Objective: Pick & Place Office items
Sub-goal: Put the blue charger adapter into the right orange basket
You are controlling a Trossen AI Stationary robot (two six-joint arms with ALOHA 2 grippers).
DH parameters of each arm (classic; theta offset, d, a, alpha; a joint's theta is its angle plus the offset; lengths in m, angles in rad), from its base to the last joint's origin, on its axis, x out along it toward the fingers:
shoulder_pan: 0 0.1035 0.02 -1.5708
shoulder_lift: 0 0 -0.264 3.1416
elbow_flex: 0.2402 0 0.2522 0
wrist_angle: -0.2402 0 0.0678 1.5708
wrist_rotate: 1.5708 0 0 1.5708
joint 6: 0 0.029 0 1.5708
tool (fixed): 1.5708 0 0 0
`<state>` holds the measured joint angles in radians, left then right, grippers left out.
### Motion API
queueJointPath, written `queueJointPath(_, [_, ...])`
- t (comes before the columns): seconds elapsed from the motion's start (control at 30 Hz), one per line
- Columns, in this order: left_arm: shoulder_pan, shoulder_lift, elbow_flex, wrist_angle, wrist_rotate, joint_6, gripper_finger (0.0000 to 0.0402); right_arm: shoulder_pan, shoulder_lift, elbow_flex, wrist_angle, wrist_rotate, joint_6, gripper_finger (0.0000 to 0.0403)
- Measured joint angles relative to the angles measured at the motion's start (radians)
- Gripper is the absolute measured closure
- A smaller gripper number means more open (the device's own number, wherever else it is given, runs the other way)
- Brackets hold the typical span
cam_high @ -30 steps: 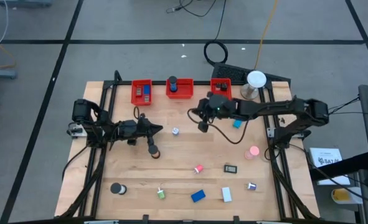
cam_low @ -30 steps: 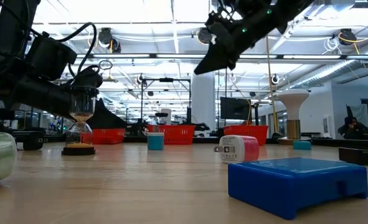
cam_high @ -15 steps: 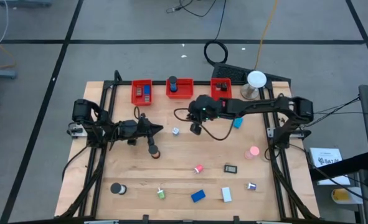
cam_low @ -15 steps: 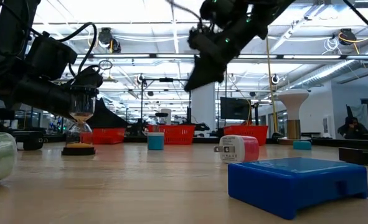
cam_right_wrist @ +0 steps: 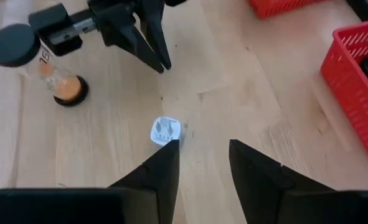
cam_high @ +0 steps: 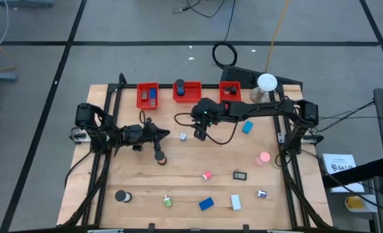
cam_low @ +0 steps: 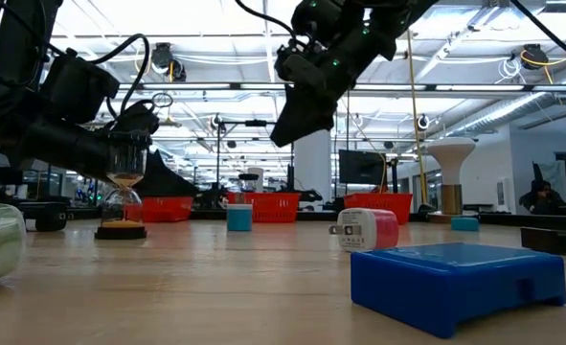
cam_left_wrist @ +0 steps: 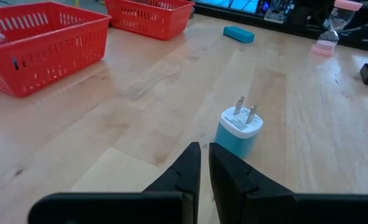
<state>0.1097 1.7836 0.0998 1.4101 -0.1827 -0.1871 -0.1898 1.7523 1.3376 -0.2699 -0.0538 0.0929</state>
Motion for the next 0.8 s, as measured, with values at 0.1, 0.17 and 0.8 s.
queueJointPath(0.1, [0.000, 0.000, 0.000, 0.000, 0.000, 0.000, 0.0369, 0.000, 0.002, 0.000, -0.007, 0.000, 0.000, 0.0264])
queueJointPath(0.17, [0.000, 0.000, 0.000, 0.000, 0.000, 0.000, 0.0369, 0.000, 0.005, 0.000, -0.009, 0.000, -0.003, 0.0264])
queueJointPath(0.8, [0.000, 0.000, 0.001, 0.000, 0.000, 0.000, 0.0369, -0.012, 0.046, 0.060, -0.013, 0.000, -0.001, 0.0259])
